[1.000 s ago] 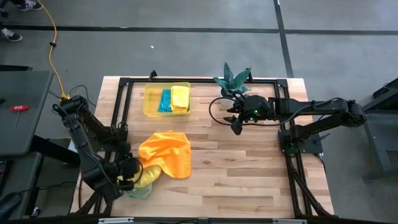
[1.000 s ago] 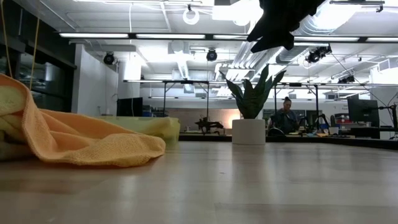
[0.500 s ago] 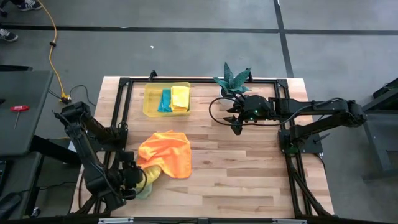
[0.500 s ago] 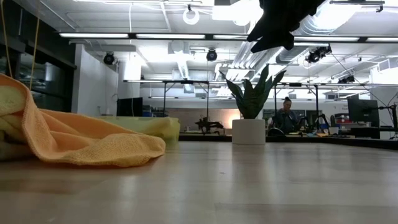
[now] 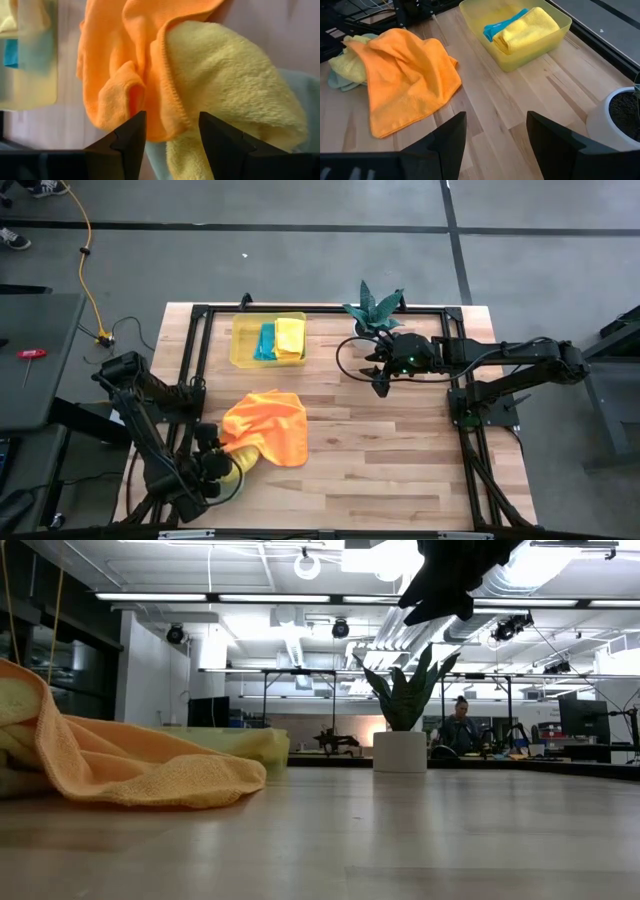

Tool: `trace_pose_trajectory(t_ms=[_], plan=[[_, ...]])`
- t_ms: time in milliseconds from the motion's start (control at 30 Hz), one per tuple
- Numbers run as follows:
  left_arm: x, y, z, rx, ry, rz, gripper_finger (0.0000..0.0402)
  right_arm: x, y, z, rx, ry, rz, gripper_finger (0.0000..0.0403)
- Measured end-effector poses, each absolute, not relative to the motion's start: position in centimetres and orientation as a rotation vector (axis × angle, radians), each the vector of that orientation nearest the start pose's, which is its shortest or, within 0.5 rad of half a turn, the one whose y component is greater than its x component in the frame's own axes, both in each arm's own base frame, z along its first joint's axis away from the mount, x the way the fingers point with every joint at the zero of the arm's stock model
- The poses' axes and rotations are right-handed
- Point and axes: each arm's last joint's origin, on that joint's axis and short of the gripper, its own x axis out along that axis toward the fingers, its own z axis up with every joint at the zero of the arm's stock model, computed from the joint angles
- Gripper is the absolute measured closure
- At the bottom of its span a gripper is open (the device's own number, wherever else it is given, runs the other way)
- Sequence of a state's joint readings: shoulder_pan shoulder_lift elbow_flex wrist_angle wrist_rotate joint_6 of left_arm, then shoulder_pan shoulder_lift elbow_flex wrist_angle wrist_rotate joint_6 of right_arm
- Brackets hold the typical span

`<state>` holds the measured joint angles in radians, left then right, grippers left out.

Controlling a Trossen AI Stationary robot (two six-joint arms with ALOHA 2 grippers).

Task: Fold microfiber towels
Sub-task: Fold the orange microfiber cloth

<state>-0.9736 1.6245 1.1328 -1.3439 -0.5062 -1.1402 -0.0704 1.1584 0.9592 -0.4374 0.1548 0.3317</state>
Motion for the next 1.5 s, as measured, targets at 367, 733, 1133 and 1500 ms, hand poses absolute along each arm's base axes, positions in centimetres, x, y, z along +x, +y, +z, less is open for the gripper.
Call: trace_pose_trajectory(t_ms=[367,733,1133,1500], plan=[[15.3,-20.0,21.6,0.316,1.227,0.445,0.0345,24.3,-2.2,29.8,0.293,0.595,-0.322,0.0203],[15.2,-18.6,22.5,0.294,1.258,0.527,0.0399,24.3,-2.2,29.8,0.293,0.595,-0.322,0.0203],[15.2,-10.1,28.9,0.090,1.147,0.631,0.0401,25.0,-1.9,29.9,0.305,0.572,-0.201,0.0203],[19.2,-2.5,30.0,-0.025,1.126,0.661,0.0401,27.3,-1.7,28.0,0.328,0.629,-0.070,0.0203]])
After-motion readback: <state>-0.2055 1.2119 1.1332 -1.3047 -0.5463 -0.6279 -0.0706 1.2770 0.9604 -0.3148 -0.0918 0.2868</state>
